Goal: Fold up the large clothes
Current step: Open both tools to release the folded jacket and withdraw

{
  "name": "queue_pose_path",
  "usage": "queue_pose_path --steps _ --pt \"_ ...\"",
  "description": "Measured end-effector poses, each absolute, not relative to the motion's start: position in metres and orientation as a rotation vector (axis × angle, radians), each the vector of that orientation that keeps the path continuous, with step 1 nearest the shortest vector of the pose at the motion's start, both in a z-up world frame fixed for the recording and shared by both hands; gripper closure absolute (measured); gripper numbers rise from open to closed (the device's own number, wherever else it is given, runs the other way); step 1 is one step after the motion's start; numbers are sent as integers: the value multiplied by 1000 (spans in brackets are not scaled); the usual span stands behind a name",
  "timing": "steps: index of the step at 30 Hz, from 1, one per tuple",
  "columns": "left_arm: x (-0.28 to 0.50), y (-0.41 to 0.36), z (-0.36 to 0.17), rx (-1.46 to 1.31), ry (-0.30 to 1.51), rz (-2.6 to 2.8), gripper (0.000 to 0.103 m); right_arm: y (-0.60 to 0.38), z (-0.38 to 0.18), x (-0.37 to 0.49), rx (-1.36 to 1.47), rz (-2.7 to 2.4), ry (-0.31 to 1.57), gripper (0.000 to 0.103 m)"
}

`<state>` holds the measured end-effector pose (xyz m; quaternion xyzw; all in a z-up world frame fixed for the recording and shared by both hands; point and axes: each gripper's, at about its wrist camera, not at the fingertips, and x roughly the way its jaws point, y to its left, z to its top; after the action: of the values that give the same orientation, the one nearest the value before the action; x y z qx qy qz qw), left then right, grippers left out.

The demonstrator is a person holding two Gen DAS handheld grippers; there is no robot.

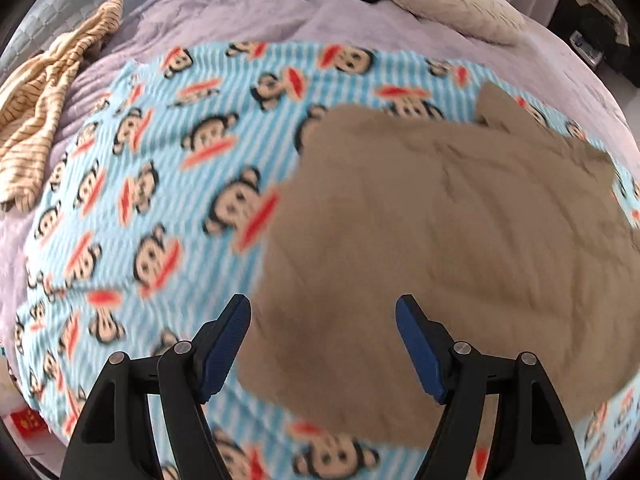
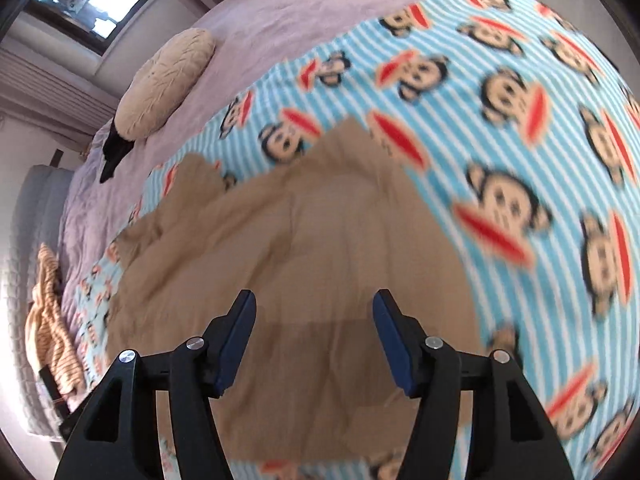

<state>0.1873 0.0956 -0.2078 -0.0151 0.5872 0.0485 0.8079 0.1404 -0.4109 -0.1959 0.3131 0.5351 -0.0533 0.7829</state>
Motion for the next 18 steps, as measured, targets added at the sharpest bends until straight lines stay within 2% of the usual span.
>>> queue_pose_path --steps 7,8,9,10,13,18 --pt "142 74 -194 -30 1281 46 26 -392 -205 67 768 -98 1234 34" --pt "137 72 -192 -36 1282 43 23 -389 -208 57 777 -99 1250 34" --pt "133 71 -191 -42 1282 41 9 -388 -209 52 781 -100 1258 34" --pt "127 70 -187 -47 1269 43 2 -385 -211 45 790 -100 1269 34" --pt "116 66 -180 -34 1238 44 2 -379 -213 32 798 -91 1284 29" --pt "105 65 -187 -58 1269 35 1 -368 -217 26 804 -71 1291 28"
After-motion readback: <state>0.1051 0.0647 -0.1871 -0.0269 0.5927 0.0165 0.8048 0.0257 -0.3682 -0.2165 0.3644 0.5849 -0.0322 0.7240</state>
